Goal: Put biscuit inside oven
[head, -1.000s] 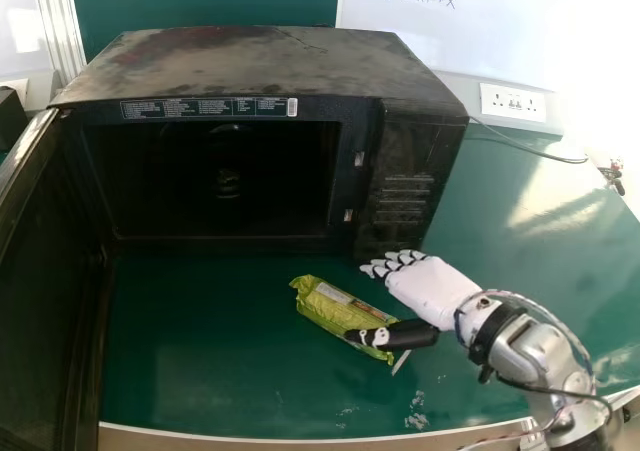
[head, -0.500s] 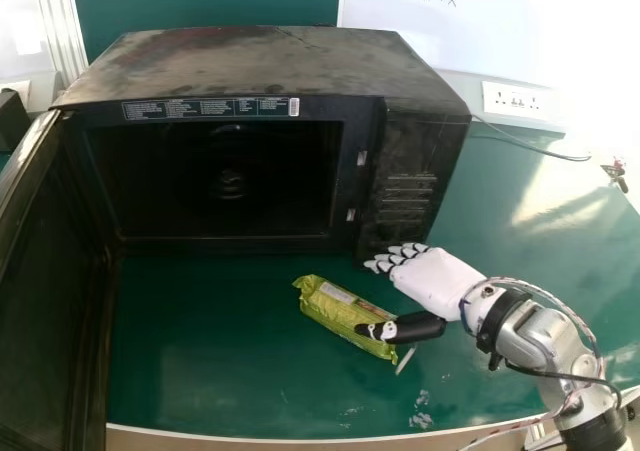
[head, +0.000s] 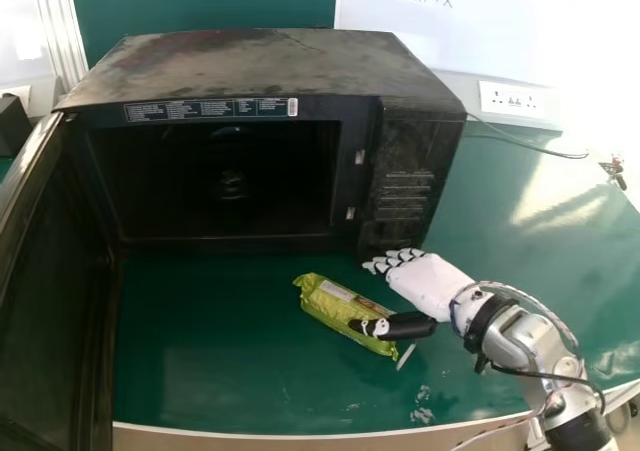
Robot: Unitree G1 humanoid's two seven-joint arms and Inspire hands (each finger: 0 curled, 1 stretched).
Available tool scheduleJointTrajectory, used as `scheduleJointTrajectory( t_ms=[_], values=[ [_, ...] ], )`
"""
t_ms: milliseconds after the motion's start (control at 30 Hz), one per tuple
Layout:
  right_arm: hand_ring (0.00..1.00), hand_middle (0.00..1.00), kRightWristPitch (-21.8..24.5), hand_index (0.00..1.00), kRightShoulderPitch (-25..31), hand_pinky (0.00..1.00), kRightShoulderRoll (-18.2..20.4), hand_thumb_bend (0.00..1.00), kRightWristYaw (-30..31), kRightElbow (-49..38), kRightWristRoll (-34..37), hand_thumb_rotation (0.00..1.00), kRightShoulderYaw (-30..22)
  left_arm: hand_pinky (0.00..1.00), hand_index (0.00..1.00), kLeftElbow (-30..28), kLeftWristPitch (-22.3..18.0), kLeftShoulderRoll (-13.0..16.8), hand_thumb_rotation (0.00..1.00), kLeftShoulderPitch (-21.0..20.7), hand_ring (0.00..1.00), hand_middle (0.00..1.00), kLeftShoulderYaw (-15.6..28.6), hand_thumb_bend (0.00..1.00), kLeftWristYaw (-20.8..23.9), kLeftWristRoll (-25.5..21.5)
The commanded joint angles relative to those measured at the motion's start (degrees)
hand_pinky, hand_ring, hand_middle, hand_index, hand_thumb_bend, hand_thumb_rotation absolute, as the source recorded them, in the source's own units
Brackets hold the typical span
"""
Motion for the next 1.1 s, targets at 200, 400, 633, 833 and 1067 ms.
scheduleJointTrajectory(
  t_ms=[200,400,633,833,1067],
  values=[
    [1.0,1.0,2.59,1.0,3.2,1.0,1.8,0.86,-0.92,-2.29,-1.03,0.96,1.04,0.63,0.84,-0.39,-1.04,-0.35,0.6,1.21,0.71,0.82,-0.59,0.95,-1.19,-0.55],
    [1.0,1.0,4.06,1.0,5.73,1.0,1.85,0.87,-0.21,-5.58,-1.25,0.95,0.51,0.63,0.84,-1.47,-1.08,-0.82,0.6,2.0,0.71,0.83,-0.87,0.93,-0.85,-0.21],
    [1.0,1.0,5.29,1.0,7.73,1.0,1.42,0.87,1.09,-8.41,-0.98,0.94,0.08,0.65,0.84,-2.36,-0.99,-1.37,0.57,2.61,0.71,0.83,-1.47,0.9,-0.24,-0.25],
    [1.0,1.0,4.58,1.0,8.83,1.0,0.46,0.87,0.72,-9.33,-1.6,0.93,-0.21,0.64,0.84,-3.22,-1.18,-1.82,0.59,3.18,0.71,0.83,-1.85,0.88,0.11,0.1],
    [1.0,1.0,2.19,1.0,9.27,1.0,-1.87,0.87,0.75,-9.28,-1.22,0.93,-0.6,0.64,0.84,-3.88,-1.45,-2.08,0.57,3.62,0.7,0.82,-2.4,0.88,-0.05,0.3]
  ],
)
